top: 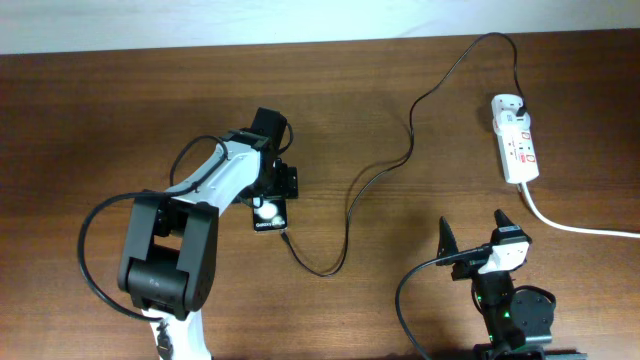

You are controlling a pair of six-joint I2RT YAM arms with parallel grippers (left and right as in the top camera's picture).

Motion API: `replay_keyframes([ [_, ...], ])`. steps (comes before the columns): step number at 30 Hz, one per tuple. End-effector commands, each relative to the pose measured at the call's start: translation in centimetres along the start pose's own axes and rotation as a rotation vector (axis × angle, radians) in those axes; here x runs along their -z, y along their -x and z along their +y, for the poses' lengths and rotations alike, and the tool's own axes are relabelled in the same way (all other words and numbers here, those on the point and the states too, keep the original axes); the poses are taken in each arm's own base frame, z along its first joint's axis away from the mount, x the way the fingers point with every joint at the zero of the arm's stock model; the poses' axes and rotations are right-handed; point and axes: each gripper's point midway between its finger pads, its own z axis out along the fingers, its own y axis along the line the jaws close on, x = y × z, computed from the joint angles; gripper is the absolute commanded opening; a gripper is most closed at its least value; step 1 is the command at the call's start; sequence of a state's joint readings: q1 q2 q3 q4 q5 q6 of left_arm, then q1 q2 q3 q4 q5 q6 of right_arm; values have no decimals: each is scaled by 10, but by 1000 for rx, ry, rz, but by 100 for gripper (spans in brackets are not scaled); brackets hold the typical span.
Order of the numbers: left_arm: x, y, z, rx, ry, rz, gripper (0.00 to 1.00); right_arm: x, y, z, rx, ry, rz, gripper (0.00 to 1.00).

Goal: Plug charger to phone and switch on socket
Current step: 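Lift the phone with the left gripper and tilt it upright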

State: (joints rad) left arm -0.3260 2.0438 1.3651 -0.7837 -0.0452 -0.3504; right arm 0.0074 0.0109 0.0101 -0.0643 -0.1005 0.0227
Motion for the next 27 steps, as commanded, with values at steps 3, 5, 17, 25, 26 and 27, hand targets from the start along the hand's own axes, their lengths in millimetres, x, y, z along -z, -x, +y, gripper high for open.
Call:
replay_keyframes([
  [3, -37, -30, 12, -21, 56, 117, 99, 0, -2, 4, 0, 22, 2, 98],
  [5, -37, -30, 12, -21, 56, 117, 99, 0, -2, 4, 0, 22, 2, 99],
  [17, -37, -28, 11, -20, 53, 110, 99, 0, -2, 4, 0, 22, 2, 99],
  [25, -37, -28, 10, -20, 43, 113, 100, 0, -2, 4, 0, 22, 2, 99],
  [26, -38, -28, 9, -20, 42, 110, 100, 0, -2, 4, 0, 22, 2, 99],
  [27, -38, -28, 9, -20, 42, 110, 100, 0, -2, 4, 1, 22, 2, 99],
])
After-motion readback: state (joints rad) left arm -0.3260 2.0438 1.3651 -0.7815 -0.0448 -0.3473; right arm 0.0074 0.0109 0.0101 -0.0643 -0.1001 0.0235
